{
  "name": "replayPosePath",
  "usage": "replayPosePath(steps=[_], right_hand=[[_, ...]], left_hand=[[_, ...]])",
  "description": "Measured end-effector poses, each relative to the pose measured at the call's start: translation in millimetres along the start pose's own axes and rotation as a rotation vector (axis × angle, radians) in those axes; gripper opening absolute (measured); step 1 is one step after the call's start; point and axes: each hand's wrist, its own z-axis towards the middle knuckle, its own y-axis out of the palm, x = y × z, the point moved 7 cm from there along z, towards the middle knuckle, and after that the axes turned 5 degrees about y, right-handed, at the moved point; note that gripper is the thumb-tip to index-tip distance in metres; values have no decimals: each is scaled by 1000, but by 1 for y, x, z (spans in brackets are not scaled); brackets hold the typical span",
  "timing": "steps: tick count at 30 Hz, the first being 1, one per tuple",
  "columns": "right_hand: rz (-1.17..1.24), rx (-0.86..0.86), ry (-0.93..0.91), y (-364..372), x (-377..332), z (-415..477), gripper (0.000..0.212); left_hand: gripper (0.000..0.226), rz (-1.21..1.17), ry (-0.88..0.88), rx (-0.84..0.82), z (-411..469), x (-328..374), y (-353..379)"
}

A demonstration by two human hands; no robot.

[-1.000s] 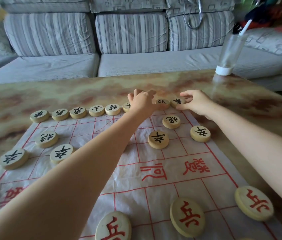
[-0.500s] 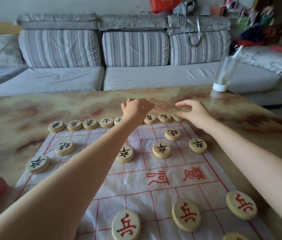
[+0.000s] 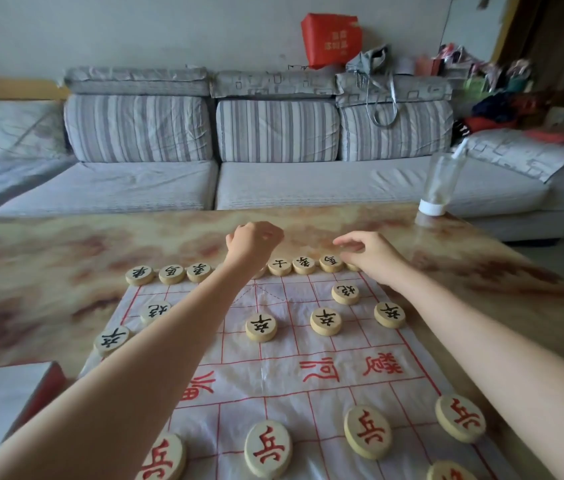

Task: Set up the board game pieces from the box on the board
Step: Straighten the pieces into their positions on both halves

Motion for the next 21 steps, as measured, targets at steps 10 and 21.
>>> replayPosePath(steps=[10,21], right_hand=[[-558,-229,25,73,0,2,53],[-678,-199,-17,80,-1,3,47]], left_hand=[[23,73,-10,-90,-20,-22,6],[23,85,16,-71,-19,-37,6]])
